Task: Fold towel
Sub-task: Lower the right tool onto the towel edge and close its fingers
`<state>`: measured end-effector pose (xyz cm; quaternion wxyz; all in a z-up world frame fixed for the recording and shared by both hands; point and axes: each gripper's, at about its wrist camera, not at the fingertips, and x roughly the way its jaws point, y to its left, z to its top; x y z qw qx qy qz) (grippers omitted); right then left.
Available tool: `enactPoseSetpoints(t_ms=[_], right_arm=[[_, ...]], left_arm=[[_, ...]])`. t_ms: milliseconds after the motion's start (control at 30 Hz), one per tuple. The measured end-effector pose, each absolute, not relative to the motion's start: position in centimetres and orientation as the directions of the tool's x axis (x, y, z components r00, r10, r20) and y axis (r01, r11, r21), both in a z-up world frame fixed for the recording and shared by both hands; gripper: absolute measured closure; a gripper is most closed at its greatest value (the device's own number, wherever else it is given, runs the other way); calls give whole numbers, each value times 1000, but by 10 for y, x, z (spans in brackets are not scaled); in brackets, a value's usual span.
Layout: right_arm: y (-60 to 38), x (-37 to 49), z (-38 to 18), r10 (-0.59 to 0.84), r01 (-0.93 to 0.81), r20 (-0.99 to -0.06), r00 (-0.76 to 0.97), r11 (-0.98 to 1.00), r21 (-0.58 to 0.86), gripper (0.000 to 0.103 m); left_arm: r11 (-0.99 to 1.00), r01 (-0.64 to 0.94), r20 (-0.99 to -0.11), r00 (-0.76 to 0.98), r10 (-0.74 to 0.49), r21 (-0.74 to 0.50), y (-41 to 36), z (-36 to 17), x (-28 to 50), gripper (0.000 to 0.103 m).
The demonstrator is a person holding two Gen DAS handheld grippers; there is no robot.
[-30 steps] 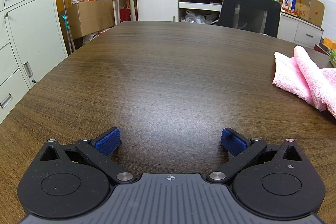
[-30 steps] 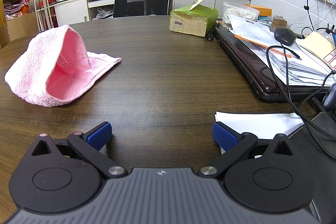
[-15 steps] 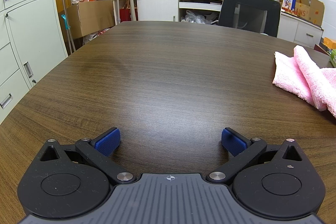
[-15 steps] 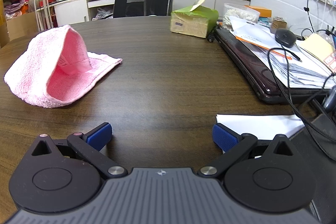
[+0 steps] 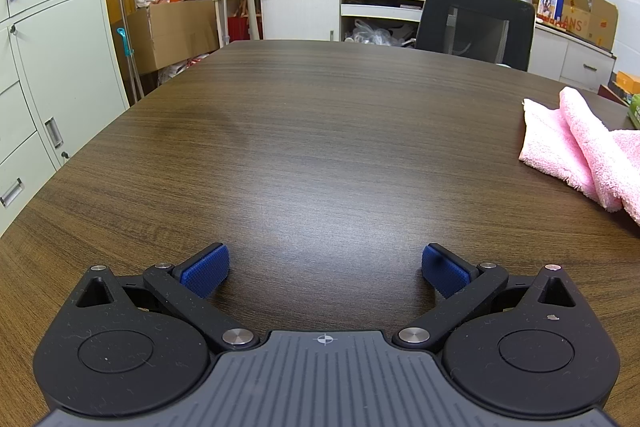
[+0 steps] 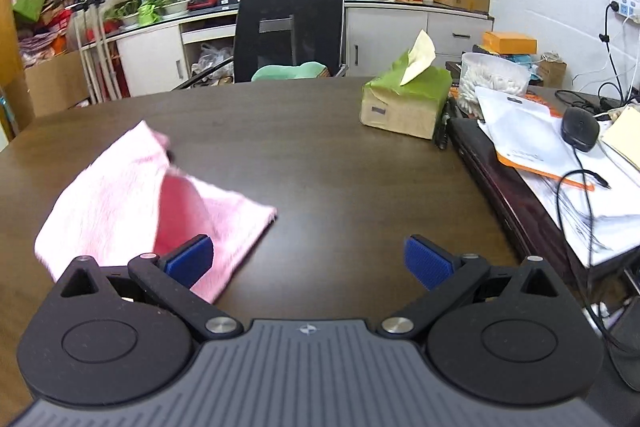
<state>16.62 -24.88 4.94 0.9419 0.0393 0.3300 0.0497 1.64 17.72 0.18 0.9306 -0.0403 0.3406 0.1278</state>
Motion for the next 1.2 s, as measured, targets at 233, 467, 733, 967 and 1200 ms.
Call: enactPoseSetpoints(t_ms=[233, 467, 733, 967, 1200], right_arm=[[-234, 195, 46, 143, -72, -646, 750, 988, 136, 0], [-236, 203, 46, 322, -135, -630, 707, 935, 327, 0], [-237, 197, 54, 476, -208, -575, 666, 858, 470, 0], [-231, 200, 45, 717, -295, -478, 508, 666, 685, 0], [-232, 209, 43, 732, -277, -430, 529, 627, 728, 0]], left_arm=[[964, -265, -644, 735, 210, 12, 177, 2, 16, 0], [964, -265, -645, 735, 210, 12, 177, 2, 16, 0], [963, -268, -645, 734, 213, 12, 177, 2, 17, 0], [963, -269, -644, 734, 213, 12, 177, 2, 17, 0], [962, -273, -645, 733, 216, 12, 176, 1, 17, 0]])
